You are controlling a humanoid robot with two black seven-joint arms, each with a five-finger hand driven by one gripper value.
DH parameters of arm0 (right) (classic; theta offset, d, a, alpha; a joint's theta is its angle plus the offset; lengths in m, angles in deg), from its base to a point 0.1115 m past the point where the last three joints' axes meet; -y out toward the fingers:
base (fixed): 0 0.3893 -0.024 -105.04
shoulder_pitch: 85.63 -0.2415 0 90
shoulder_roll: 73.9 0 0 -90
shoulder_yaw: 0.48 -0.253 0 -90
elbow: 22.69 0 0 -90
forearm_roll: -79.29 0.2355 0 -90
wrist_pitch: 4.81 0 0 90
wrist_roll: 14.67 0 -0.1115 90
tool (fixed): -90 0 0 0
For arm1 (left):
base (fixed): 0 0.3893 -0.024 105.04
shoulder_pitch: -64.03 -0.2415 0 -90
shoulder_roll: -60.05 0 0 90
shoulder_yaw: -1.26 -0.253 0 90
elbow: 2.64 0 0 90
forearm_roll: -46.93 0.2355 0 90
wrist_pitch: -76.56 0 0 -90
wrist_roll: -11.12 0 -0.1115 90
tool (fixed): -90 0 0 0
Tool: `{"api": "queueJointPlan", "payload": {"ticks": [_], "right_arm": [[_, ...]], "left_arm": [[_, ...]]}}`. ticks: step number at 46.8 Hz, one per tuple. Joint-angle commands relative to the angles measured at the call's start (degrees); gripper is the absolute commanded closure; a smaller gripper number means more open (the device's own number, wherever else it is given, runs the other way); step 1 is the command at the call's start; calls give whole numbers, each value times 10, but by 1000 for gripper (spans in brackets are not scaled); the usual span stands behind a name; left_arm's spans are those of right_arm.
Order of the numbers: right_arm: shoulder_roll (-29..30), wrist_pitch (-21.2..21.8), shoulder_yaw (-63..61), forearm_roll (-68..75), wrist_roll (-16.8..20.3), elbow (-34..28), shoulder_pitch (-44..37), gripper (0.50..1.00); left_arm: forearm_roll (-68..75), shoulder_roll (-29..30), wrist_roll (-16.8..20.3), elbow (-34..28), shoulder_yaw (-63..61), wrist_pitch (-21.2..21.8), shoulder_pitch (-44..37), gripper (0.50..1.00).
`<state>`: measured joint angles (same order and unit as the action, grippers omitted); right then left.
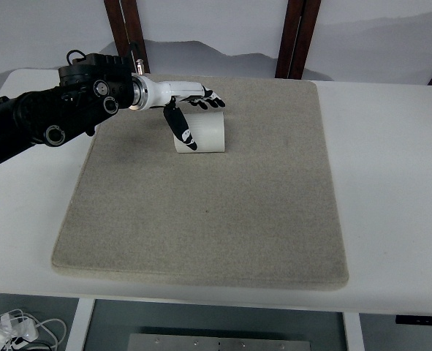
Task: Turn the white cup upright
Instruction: 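Close the left hand's fingers around the cup's body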
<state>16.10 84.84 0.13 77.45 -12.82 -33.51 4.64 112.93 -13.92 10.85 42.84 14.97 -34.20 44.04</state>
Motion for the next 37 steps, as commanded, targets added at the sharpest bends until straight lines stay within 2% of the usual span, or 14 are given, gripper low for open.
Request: {"api": "queueJointPlan", "payload": {"ticks": [1, 28, 32, 37], "right_arm": [[0, 0, 0, 0, 0, 0, 0, 548], [0, 0, 0, 0, 0, 0, 0, 548], [0, 0, 0, 0, 0, 0, 0, 548], [0, 0, 0, 0, 0, 0, 0, 548]], "left_arm": [[1, -6, 0, -3, 0, 1, 0, 504], [2, -28, 0, -31, -17, 12, -4, 516], [2, -28, 1, -32, -18, 12, -4, 542], [2, -27, 0, -32, -23, 13, -5, 617]]}}
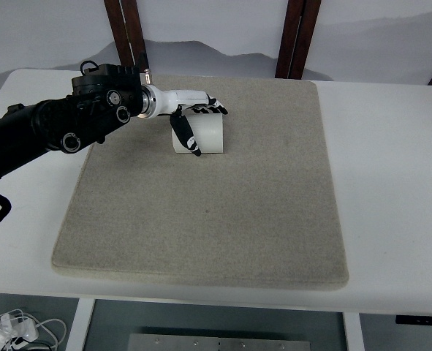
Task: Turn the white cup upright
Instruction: 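Close the left hand's fingers around the cup's body, then lift the cup with the left hand and rotate it opening-up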
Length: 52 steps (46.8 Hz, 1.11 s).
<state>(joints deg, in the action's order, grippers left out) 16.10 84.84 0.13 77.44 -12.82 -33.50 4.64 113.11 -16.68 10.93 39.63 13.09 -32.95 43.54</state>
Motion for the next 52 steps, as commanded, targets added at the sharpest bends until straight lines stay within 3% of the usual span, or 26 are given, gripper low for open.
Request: {"api": "queueJointPlan", "payload": {"ticks": [1, 11, 16, 19, 32, 42, 52], "right_arm": [[0, 0, 0, -1, 0, 0, 0, 548], [0, 0, 0, 0, 0, 0, 0, 548], [0, 0, 0, 0, 0, 0, 0, 548], [0, 0, 0, -1, 0, 0, 0, 548], [0, 0, 0, 0, 0, 0, 0, 548], [0, 0, 0, 0, 1, 0, 0, 548], [0, 0, 0, 0, 0, 0, 0, 548]], "left_arm": [[0, 0, 0, 0, -5, 1, 0, 636], [-1, 0, 0, -10, -7, 9, 1, 733], [-1, 1, 1, -10, -6, 10, 1, 864], [-4, 0, 2, -10, -5, 10, 1, 887], [-29, 2, 17, -18, 23, 8, 5, 889], [-138, 6, 39, -47, 47, -3, 5, 889], [-242, 11, 114, -84, 48, -46, 5, 887]]}}
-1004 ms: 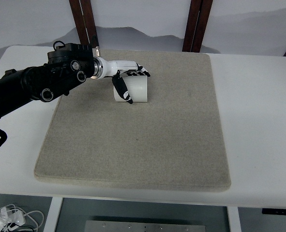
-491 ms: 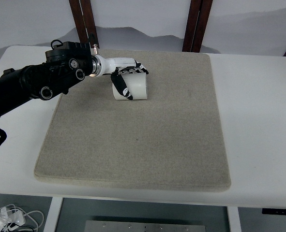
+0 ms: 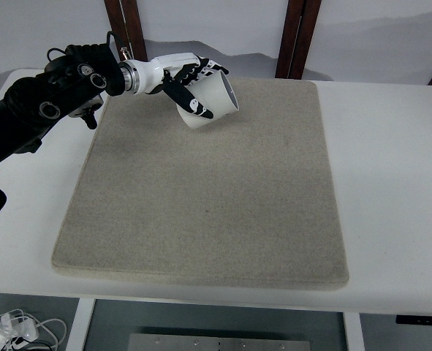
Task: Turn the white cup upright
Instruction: 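Lift the cup with the left hand and rotate it opening-up, then lower the upright cup onto the mat with the left hand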
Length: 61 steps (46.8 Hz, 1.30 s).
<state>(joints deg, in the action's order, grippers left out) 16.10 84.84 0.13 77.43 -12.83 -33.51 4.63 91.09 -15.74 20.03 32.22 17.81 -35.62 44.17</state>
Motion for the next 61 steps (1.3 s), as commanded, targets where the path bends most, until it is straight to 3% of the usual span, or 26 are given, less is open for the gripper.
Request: {"api": "queueJointPlan", "payload": {"ticks": [1, 12, 23, 40, 61], "right_arm": [[0, 0, 0, 0, 0, 0, 0, 548], [0, 0, 0, 0, 0, 0, 0, 548], [0, 0, 0, -1, 0, 0, 0, 548], [0, 0, 0, 0, 0, 0, 0, 548], [0, 0, 0, 0, 0, 0, 0, 548]], "left_arm": [[-28, 4, 29, -15, 1, -25, -4, 887], [-124, 6, 91, -74, 5, -75, -10, 887], [-177, 6, 161, -94, 16, -107, -40, 889], [-231, -3, 260, -110, 45, -114, -113, 889], [-234, -4, 261, -117, 67, -110, -141, 889]]}}
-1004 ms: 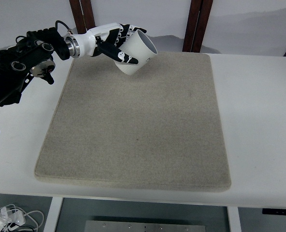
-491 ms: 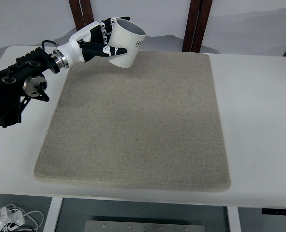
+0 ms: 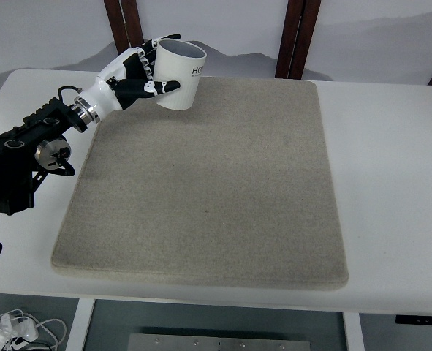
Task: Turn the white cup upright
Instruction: 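Lower the upright cup onto the mat with the left hand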
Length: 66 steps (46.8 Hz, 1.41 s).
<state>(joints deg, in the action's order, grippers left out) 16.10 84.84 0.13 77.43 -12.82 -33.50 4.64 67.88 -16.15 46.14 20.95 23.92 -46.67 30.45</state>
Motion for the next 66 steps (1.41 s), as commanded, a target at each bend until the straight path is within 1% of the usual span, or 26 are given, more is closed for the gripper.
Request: {"api": "queueJointPlan", "payload": {"ticks": [1, 7, 16, 22, 28, 32, 41, 66], "right_arm": [[0, 0, 0, 0, 0, 0, 0, 548], [0, 0, 0, 0, 0, 0, 0, 548], [0, 0, 0, 0, 0, 0, 0, 548], [0, 0, 0, 0, 0, 0, 0, 548], [0, 0, 0, 0, 0, 0, 0, 548], [0, 0, 0, 0, 0, 0, 0, 548], [0, 0, 0, 0, 0, 0, 0, 548], [0, 0, 0, 0, 0, 0, 0, 548]], "left_arm": [[-2, 0, 0, -5, 10, 0, -6, 889], [0, 0, 0, -7, 34, 4, -10, 889], [0, -1, 0, -7, 35, 6, -15, 889], [4, -1, 0, -7, 33, 25, -22, 887], [7, -8, 0, -7, 25, 37, -32, 874], [9, -14, 0, -19, 24, 44, -35, 864], [17, -21, 0, -30, 23, 51, -36, 864], [40, -25, 0, -29, 6, 105, -56, 859]]}}
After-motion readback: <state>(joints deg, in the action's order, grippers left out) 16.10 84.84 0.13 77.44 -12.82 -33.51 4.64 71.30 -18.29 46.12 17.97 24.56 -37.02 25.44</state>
